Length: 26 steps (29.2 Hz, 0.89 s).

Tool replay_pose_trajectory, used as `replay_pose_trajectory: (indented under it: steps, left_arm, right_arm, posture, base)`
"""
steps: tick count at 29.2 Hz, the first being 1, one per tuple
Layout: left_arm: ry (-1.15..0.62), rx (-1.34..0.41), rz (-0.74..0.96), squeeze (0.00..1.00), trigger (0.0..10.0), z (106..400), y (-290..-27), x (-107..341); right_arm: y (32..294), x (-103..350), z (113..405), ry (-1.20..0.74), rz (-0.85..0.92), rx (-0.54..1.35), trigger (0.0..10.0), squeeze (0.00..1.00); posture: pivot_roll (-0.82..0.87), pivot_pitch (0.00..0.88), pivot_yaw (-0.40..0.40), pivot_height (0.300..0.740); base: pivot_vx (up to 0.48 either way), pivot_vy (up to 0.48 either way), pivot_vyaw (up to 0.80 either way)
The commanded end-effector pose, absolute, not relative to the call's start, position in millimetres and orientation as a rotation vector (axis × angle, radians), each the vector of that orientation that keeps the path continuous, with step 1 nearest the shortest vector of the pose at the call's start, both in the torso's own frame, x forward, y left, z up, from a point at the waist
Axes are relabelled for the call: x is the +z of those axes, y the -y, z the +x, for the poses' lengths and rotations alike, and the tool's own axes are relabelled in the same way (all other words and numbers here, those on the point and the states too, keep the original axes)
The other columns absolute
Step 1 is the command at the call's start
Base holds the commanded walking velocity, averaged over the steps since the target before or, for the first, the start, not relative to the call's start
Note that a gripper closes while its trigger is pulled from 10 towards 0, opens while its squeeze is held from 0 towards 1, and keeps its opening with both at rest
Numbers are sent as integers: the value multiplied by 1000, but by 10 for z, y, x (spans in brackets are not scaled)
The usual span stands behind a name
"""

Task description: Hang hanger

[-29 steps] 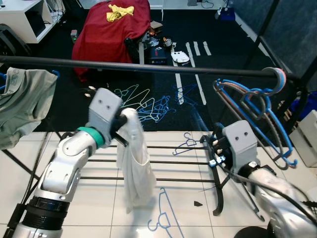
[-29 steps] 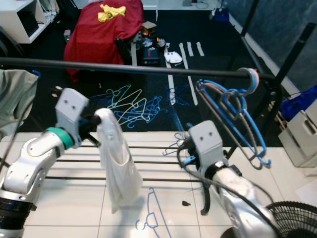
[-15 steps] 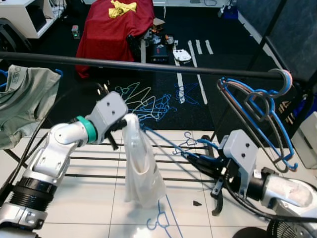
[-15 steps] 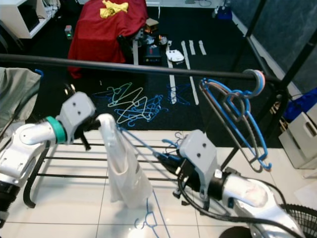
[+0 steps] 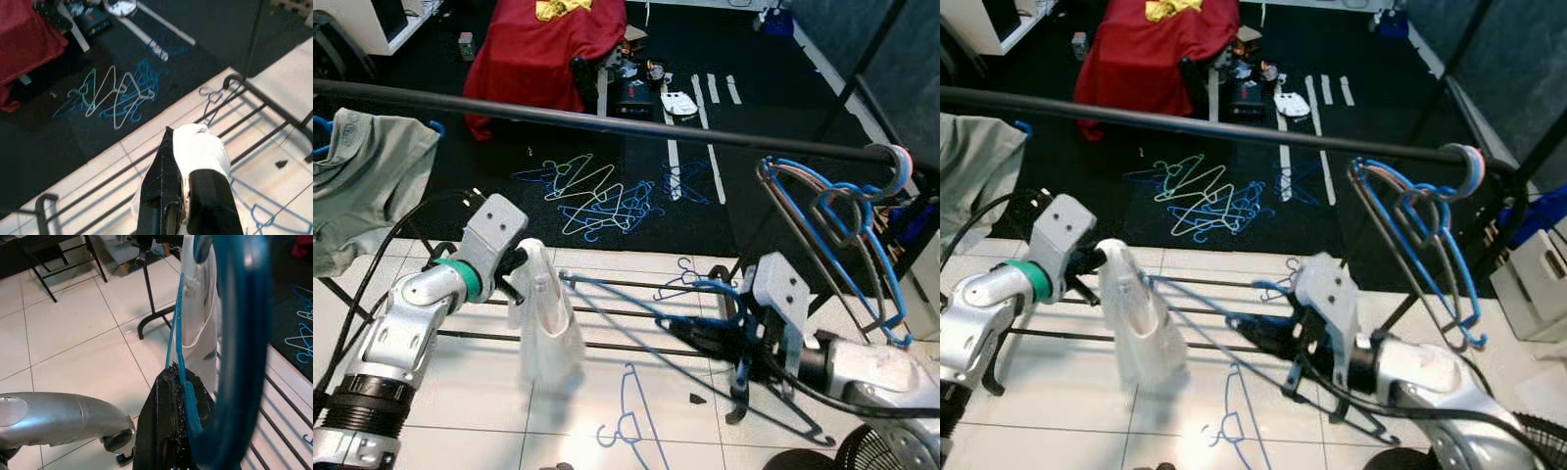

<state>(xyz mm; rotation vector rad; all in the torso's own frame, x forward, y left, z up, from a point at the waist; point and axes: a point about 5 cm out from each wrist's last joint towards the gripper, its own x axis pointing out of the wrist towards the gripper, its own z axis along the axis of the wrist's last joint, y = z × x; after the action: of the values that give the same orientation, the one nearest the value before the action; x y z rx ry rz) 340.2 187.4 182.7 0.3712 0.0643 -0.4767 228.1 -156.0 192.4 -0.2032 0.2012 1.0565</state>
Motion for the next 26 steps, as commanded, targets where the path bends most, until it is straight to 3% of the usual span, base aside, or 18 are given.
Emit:
replay_pose_trajectory:
  steps: [1,10,26]
  left_arm:
    - [-15,-526,340,0,10000,3399,-1782,1936]
    - [47,-643,331,0,10000,3334,-1587,2103]
    - [36,-644,345,0,10000,3297,-1631,2106]
  right_arm:
    - [1562,1866,2240,-234,-180,1072,10000,0]
    - [1530,1785,2388,-219,-173,1012,10000,0]
    - [1694,1812,2456,-217,-256,962,10000,0]
  posture:
    - [-60,123,46,740]
    - [-60,113,58,740]
    - [-45,123,56,740]
  base:
    - [0,0,0]
    - [0,0,0]
    - [0,0,0]
